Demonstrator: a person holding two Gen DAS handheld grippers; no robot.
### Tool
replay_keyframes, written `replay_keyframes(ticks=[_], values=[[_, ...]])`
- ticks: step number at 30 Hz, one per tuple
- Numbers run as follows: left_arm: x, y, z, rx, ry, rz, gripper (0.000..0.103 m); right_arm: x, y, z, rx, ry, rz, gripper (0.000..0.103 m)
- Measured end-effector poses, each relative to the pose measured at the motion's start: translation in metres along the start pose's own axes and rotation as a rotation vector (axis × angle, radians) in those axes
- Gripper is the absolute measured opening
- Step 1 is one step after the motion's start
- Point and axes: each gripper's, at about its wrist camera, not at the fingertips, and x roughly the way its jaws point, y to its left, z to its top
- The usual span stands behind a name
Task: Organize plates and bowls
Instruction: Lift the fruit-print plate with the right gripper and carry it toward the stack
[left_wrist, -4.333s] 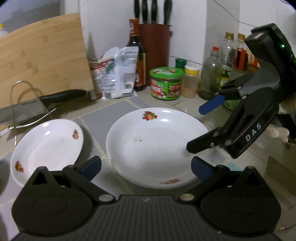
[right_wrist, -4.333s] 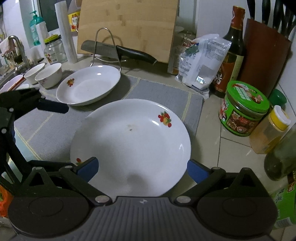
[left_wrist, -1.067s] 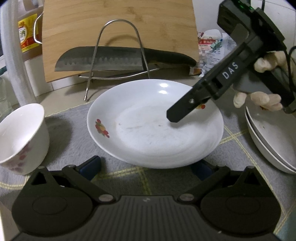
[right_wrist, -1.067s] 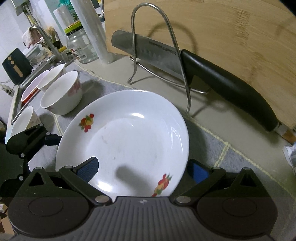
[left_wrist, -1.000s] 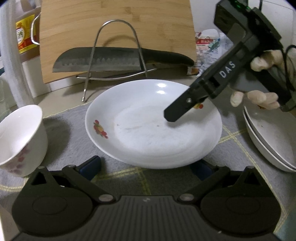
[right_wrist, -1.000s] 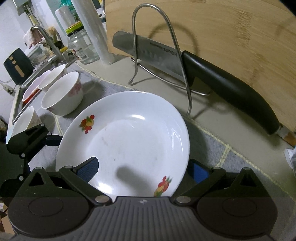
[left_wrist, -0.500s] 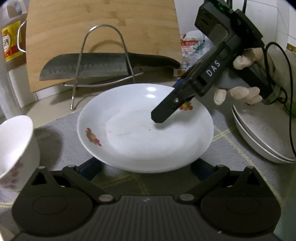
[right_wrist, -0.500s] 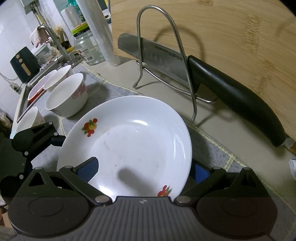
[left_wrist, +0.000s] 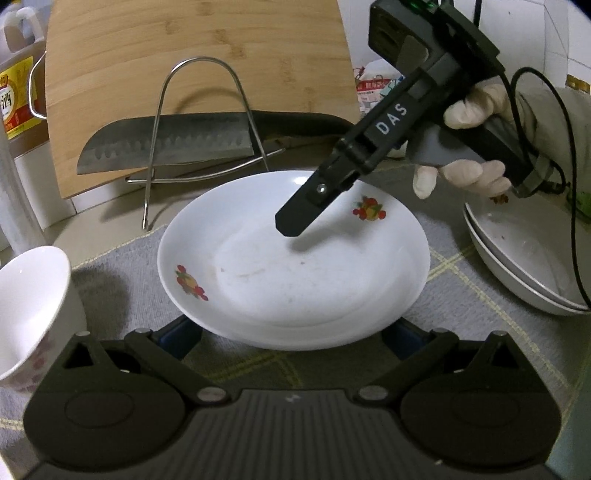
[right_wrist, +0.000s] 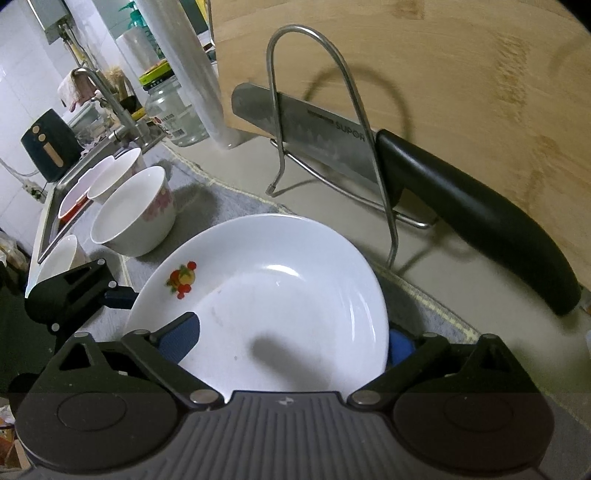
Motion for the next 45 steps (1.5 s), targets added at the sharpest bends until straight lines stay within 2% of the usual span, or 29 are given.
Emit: replay_keyframes(ticks=[5, 21, 45], values=[[0.000, 0.000, 0.001, 0.009, 0.004, 0.001, 0.102, -0.001, 0.000, 0.000, -0.004, 0.000, -0.009, 0.098], [-0.006, -0.003, 0.003, 0.032, 0.004, 0.008, 0.102, -0.008, 0.013, -0.003, -0.037, -0.008, -0.035, 0.098], [-0.051, -0.032, -0.002, 0.060, -0.003, 0.011, 0.102, -0.061, 0.055, -0.034, -0.053, -0.074, -0.028, 0.098]])
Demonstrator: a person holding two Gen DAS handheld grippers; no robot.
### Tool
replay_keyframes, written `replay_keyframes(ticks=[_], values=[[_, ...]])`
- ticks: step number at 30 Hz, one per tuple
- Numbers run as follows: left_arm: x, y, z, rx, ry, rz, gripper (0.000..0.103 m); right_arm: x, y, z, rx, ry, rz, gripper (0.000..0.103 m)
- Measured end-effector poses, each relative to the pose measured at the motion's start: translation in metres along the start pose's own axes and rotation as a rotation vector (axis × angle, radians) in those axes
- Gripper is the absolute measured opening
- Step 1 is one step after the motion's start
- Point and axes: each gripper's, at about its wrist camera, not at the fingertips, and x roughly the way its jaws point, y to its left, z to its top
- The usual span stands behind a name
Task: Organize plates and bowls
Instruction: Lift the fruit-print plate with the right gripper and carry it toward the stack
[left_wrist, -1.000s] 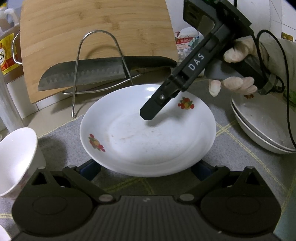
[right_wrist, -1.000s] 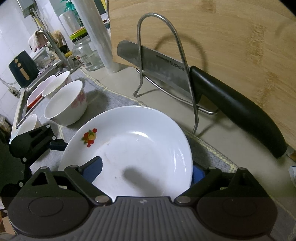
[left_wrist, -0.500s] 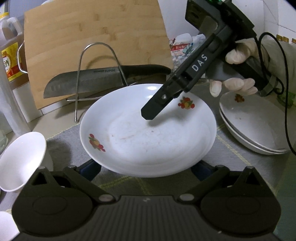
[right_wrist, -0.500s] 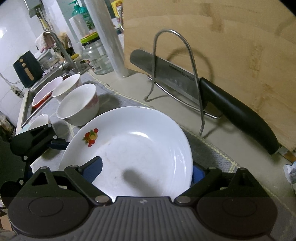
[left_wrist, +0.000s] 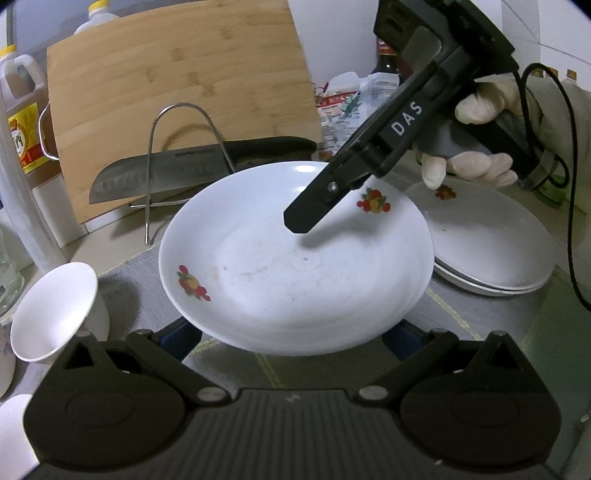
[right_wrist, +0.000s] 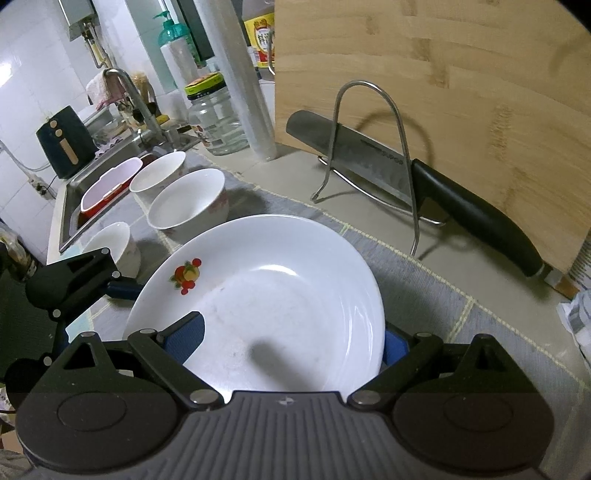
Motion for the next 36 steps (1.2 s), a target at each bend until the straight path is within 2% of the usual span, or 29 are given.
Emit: replay_keyframes(ticks=[15, 36], values=[[-0.026, -0.031, -0.001, 0.053, -0.003, -0.060, 0.102, -0.044, 0.021, -0.035, 0.041, -0.037, -0.041, 0.098], [-0.018, -0.072, 0.018, 0.199, -0.009, -0.248, 0.102, -0.100, 0.019, -0.096, 0.197, -0.098, -0.194, 0.098]])
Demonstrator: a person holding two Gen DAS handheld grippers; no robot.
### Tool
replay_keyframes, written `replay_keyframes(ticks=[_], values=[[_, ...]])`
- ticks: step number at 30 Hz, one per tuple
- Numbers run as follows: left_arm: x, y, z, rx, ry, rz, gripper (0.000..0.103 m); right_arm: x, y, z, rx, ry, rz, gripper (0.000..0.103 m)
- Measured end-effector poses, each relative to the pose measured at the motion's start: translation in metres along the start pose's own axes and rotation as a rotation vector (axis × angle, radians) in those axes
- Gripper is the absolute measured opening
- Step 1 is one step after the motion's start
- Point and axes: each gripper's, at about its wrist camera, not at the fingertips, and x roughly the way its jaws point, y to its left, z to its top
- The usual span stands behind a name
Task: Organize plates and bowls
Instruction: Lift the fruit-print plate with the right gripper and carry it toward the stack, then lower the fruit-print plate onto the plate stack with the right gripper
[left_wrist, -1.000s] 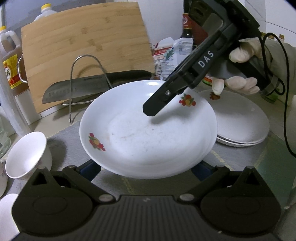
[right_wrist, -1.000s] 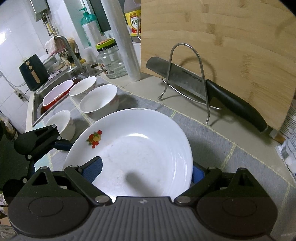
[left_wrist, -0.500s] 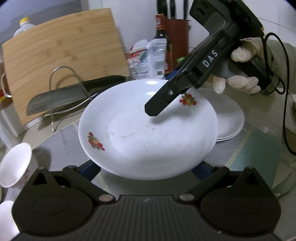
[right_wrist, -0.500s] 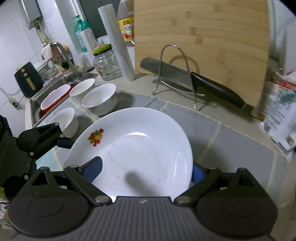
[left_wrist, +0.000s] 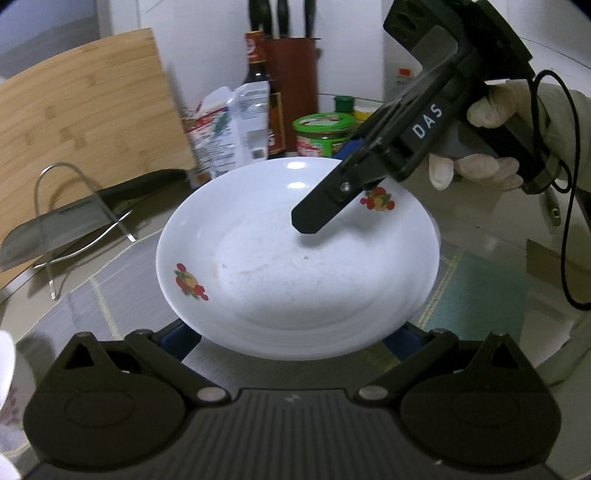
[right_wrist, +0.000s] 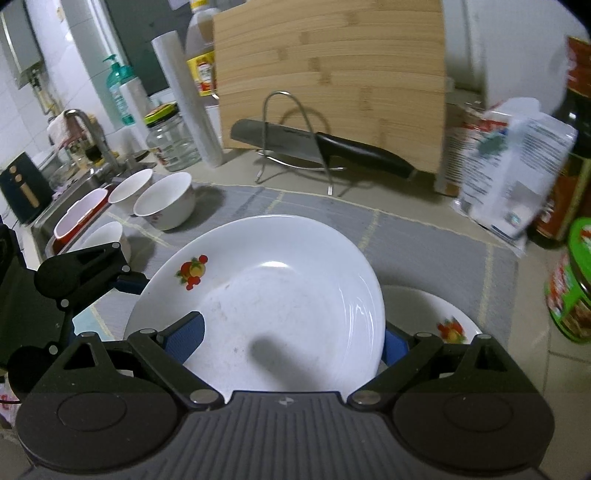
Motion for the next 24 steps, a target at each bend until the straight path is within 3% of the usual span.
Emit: replay_keyframes(ticks=[24], values=[[0.044, -0.037, 0.032, 0.127, 0.018, -0.173, 0.102, -0.052, -0.043, -0.054, 0.166, -0.037, -0.135, 0.098]])
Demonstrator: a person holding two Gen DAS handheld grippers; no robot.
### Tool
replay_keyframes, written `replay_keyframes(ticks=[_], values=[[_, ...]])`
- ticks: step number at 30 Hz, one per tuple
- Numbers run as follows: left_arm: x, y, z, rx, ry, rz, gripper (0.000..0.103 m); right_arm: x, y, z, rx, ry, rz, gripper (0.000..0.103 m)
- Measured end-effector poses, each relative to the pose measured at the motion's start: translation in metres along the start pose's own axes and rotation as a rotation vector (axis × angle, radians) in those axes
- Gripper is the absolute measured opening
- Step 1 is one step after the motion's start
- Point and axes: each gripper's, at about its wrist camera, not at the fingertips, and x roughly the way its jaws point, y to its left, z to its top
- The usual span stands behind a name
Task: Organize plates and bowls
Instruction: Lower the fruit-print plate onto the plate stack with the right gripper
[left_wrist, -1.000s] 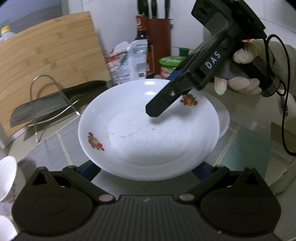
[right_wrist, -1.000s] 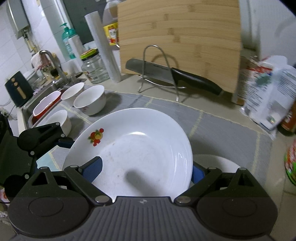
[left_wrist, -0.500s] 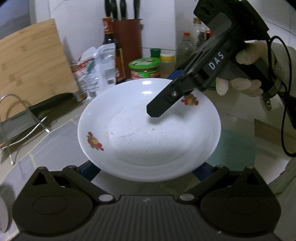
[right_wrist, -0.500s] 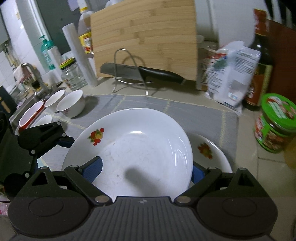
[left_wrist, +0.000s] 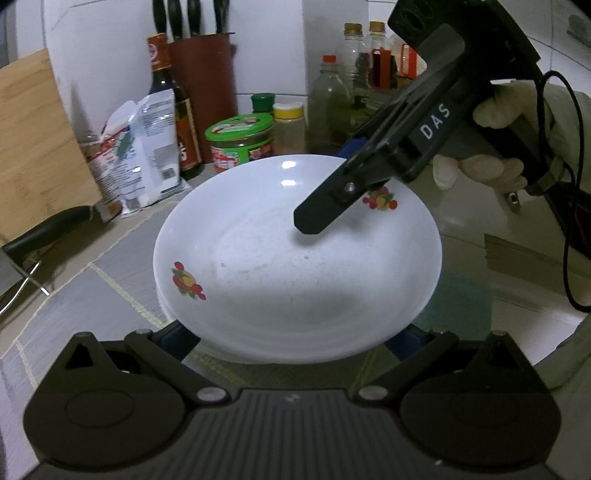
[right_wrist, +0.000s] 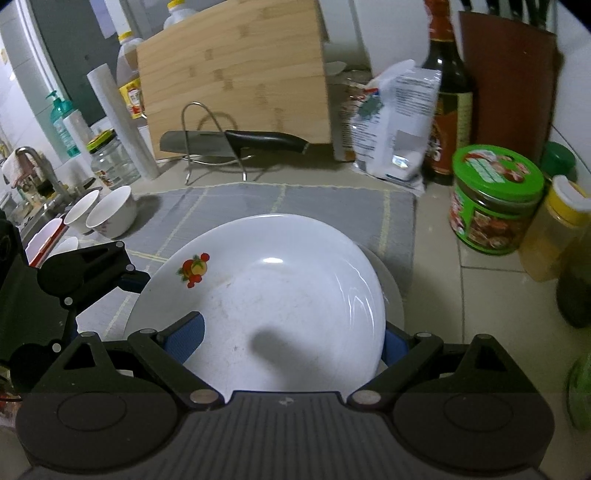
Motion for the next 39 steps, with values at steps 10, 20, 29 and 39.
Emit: replay_keyframes(ticks=[10, 20, 29, 39], values=[[0.009, -0.001, 0.004, 0.004, 0.024, -0.020, 0.102, -0.001, -0.007, -0.005, 0.017, 0.015, -0.014, 0.098], [0.015, 0.002, 0.004, -0.001, 0.045, -0.035, 0.102, 0.005, -0.010, -0.006, 0.038, 0.037, -0.022, 0.098], [0.020, 0.007, 0.006, -0.019, 0.063, -0.049, 0.102, 0.008, -0.011, -0.005, 0.051, 0.051, -0.034, 0.098], [0.028, 0.012, 0.009, -0.034, 0.099, -0.055, 0.102, 0.010, -0.013, -0.004, 0.071, 0.059, -0.038, 0.098]])
